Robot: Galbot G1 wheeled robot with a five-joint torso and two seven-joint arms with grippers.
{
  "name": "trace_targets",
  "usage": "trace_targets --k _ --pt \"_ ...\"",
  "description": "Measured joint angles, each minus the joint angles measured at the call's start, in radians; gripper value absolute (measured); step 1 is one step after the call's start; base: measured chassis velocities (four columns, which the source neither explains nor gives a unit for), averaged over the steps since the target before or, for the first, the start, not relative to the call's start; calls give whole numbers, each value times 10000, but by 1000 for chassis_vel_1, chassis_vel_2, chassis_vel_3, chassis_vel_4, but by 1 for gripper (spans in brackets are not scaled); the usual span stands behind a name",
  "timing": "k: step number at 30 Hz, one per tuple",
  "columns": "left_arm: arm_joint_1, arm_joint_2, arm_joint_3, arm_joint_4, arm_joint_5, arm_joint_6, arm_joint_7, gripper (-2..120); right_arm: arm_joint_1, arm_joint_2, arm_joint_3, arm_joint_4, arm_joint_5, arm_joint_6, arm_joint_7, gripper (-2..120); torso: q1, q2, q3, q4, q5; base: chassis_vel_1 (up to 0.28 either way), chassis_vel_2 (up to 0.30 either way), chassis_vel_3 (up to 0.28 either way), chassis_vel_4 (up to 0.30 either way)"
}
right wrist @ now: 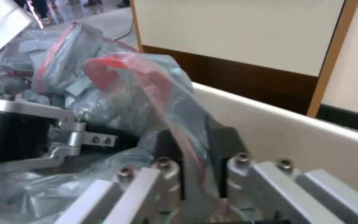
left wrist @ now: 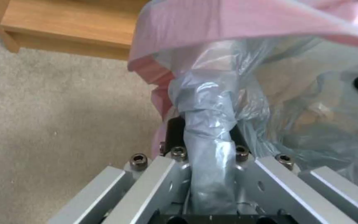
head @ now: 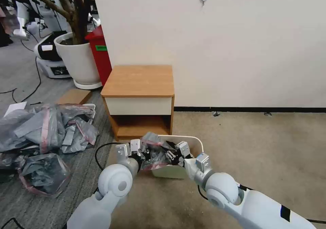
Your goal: Pick up the garbage bag from the table and place it over the trash can.
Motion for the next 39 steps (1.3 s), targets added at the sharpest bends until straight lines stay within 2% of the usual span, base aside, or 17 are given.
trace_targets --k 1,2,4,13,22,26,32,39 --pt "7 -21 2 16 13 -1 0 4 -67 -21 3 21 -3 6 -46 8 0 0 0 0 0 0 0 0 0" --pt "7 -21 2 16 13 -1 0 4 -67 -21 3 21 -3 6 -46 8 0 0 0 0 0 0 0 0 0" --pt "11 -34 8 16 21 -1 1 4 -179 -61 2 25 -49 80 -138 0 0 0 0 0 0 0 0 0 0" --pt "28 16 171 44 91 9 19 4 3 -296 55 311 35 183 -361 0 0 -1 0 0 1 0 0 0 0" --pt "185 203 244 27 418 24 285 4 885 -656 64 434 1169 -4 -272 0 0 0 0 0 1 0 0 0 0" --pt "382 319 233 -75 752 25 629 4 1714 -883 35 134 2179 -508 178 0 0 0 0 0 1 0 0 0 0" --pt "513 399 232 -201 957 26 869 4 2116 -930 -37 -145 2821 -1045 724 0 0 0 0 0 1 0 0 0 0" --pt "761 631 113 -419 1460 8 1530 3 2674 -992 -189 -454 3895 -2436 1437 0 0 0 0 0 0 0 0 0 0"
